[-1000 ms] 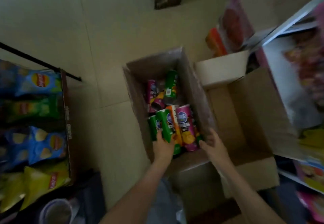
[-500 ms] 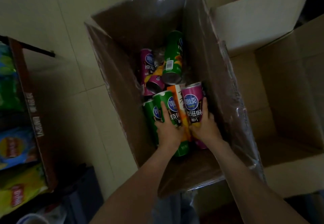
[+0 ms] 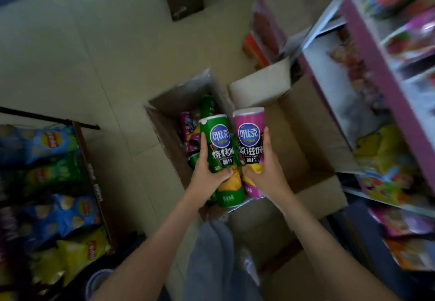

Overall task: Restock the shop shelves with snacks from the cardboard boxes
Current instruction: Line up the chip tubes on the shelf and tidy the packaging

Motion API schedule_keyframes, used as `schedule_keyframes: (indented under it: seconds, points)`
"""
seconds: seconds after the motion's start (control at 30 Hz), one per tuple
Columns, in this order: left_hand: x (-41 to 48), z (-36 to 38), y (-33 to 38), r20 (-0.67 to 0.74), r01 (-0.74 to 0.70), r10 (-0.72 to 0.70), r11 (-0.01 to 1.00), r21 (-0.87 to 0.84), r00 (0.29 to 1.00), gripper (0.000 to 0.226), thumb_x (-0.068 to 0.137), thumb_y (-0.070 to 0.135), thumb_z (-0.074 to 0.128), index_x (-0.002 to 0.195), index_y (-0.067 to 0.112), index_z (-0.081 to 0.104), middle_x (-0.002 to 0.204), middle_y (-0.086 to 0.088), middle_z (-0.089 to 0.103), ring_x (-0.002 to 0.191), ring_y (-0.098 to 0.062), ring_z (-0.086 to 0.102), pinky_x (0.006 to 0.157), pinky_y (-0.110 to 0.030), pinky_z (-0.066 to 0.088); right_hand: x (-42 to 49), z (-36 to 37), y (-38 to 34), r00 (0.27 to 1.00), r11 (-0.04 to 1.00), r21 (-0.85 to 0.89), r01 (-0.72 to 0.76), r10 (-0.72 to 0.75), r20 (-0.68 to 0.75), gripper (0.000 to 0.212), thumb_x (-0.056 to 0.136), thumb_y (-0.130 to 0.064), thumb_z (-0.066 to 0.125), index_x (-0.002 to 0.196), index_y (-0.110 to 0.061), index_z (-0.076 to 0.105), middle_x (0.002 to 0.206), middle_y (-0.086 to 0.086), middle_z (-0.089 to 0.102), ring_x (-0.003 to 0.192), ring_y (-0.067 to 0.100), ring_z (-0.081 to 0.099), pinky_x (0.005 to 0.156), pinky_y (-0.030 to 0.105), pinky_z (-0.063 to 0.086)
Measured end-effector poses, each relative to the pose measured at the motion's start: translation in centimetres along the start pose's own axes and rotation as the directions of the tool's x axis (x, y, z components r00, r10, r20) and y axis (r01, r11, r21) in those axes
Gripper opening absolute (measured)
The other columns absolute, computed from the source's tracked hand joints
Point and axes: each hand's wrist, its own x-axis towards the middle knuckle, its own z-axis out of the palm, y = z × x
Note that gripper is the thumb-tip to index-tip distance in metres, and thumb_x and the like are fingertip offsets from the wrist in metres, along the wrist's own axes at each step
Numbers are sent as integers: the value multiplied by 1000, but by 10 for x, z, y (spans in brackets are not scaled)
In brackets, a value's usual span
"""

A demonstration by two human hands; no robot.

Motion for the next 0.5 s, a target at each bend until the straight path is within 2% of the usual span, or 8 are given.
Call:
schedule_keyframes:
  seconds: [0.1, 0.2, 0.27, 0.33, 0.37, 0.5]
  points:
    - [-51, 19, 69, 174, -96, 95, 995, -4, 980, 110, 78, -10, 70, 145, 47, 5, 134, 17, 52, 120, -5, 56, 94, -30, 50, -60, -56, -43, 992, 994, 53, 92, -87, -92, 113, 79, -10, 71, 138, -62, -10, 144, -2, 38, 128, 18, 45, 105, 39, 39]
    - [-111, 54, 116, 322, -182, 176, 983, -11, 930, 104, 80, -3, 72, 148, 45, 11, 143, 8, 49, 128, -13, 51, 98, -35, 48, -130, -111, -66, 970, 982, 98, 160, -139, -197, 109, 79, -17, 72, 138, -60, -9, 143, -10, 40, 130, 14, 45, 105, 38, 39]
    - [-154, 85, 136, 395, -255, 240, 967, -15, 887, 96, 82, -2, 70, 149, 41, 15, 142, 9, 50, 124, -6, 53, 95, -28, 48, -183, -146, -72, 951, 964, 147, 220, -178, -253, 107, 77, -25, 72, 141, -58, -7, 144, -21, 37, 131, 7, 43, 108, 43, 39]
    - [-201, 118, 146, 448, -321, 293, 947, -13, 845, 88, 86, -9, 63, 146, 38, 18, 134, 18, 51, 113, 8, 56, 86, -15, 48, -241, -177, -68, 927, 952, 146, 269, -214, -308, 105, 74, -36, 69, 140, -63, -7, 148, -18, 36, 134, 7, 42, 108, 46, 41]
    - [-227, 135, 149, 478, -354, 316, 935, -13, 819, 86, 86, -10, 61, 144, 39, 20, 132, 19, 51, 110, 11, 56, 85, -14, 47, -273, -192, -60, 914, 946, 149, 289, -226, -337, 104, 74, -37, 68, 139, -64, -7, 149, -17, 36, 133, 7, 43, 107, 46, 43]
    - [-328, 201, 147, 623, -414, 346, 910, -40, 701, 81, 85, -9, 61, 143, 37, 28, 127, 21, 56, 113, 4, 58, 90, -22, 50, -402, -247, -20, 858, 925, 149, 350, -252, -448, 100, 81, -26, 70, 140, -67, 0, 146, -15, 43, 129, 10, 49, 102, 47, 47]
